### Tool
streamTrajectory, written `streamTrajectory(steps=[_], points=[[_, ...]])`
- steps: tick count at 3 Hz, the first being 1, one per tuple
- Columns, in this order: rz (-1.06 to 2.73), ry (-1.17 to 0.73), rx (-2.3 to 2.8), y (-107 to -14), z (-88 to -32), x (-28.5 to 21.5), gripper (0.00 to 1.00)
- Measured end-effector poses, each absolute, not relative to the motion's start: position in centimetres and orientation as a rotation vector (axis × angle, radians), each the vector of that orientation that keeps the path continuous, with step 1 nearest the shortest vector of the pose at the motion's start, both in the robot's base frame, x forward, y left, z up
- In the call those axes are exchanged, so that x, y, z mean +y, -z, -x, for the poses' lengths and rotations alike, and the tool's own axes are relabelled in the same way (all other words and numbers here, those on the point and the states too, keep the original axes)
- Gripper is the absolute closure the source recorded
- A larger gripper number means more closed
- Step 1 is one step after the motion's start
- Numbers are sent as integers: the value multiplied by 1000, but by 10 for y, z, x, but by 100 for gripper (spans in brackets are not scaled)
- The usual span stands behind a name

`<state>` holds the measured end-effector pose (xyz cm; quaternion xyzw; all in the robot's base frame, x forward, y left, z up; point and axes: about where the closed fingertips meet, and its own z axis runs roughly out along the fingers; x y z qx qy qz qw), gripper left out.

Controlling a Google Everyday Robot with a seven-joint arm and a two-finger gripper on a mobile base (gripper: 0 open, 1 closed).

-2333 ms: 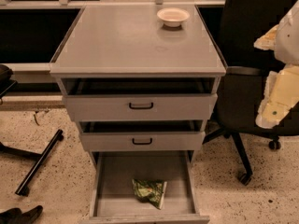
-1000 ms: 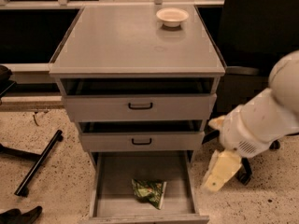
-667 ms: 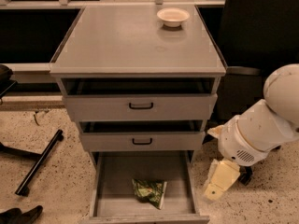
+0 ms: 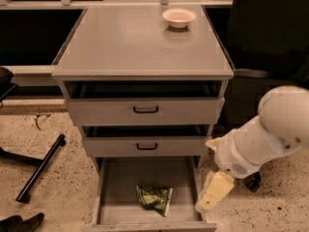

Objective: Pick green jalapeno chip bag from bottom drawer and place on counter

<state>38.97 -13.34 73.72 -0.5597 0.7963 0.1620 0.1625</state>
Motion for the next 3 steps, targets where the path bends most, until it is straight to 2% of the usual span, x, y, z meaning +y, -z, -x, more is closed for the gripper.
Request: streamTrajectory(steps=[2,3], points=[[1503,-612,2170,-627,-410,-67,0],[1467,-574,2155,-627,-423,-66,0]])
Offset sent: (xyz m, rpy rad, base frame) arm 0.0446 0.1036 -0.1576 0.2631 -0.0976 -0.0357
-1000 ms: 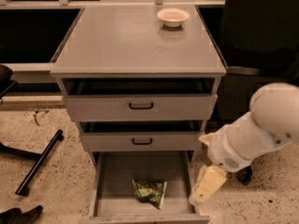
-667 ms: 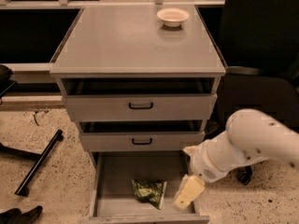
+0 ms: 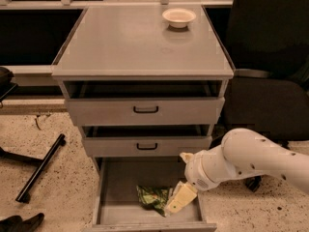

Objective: Pick green jalapeno chip bag from bottom drawer and place on counter

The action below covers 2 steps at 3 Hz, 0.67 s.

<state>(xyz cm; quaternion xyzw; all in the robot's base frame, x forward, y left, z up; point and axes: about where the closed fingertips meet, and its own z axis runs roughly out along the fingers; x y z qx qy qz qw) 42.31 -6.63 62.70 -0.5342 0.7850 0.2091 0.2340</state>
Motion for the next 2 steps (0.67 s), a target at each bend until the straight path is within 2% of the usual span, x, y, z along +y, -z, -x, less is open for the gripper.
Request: streamTrajectory(steps=[2], points=[[1443,-558,2125,-614,-429,-62,0]])
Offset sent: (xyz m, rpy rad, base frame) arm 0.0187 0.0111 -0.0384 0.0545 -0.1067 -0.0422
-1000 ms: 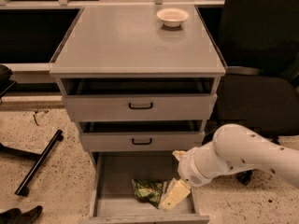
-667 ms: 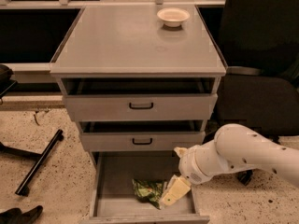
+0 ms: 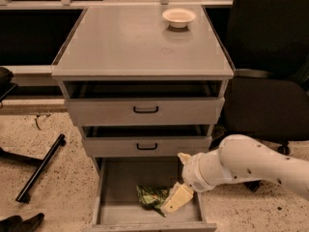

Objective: Pick green jalapeno chip bag from bottom drawer and place on counter

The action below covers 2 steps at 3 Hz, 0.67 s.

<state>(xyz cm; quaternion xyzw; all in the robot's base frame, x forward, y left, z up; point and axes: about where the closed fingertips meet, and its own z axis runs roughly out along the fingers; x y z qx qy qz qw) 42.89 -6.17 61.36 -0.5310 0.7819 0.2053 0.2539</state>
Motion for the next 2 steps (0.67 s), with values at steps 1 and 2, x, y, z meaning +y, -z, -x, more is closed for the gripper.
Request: streamTrajectory(steps=[1,2], points=[[1408,-554,2112,-563,-429,-58,0],[1299,-556,2151,-491,-435,-61,0]])
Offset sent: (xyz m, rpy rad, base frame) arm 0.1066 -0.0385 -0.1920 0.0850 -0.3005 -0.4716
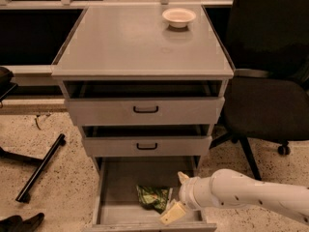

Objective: Pick green jalapeno chip bag from bottom drawer and place on counter

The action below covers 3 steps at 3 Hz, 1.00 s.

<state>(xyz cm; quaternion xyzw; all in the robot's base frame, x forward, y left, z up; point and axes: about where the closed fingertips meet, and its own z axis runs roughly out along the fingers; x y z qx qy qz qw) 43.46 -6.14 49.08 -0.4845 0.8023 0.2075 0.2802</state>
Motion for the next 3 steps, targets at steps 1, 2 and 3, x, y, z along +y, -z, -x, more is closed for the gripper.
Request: streamTrajectory(steps=[1,2,3], points=[[1159,-503,2167,-442,-465,-66,0],[1099,-448,2149,-441,-481,-69,0],[1099,-449,2149,-441,-481,-69,0]])
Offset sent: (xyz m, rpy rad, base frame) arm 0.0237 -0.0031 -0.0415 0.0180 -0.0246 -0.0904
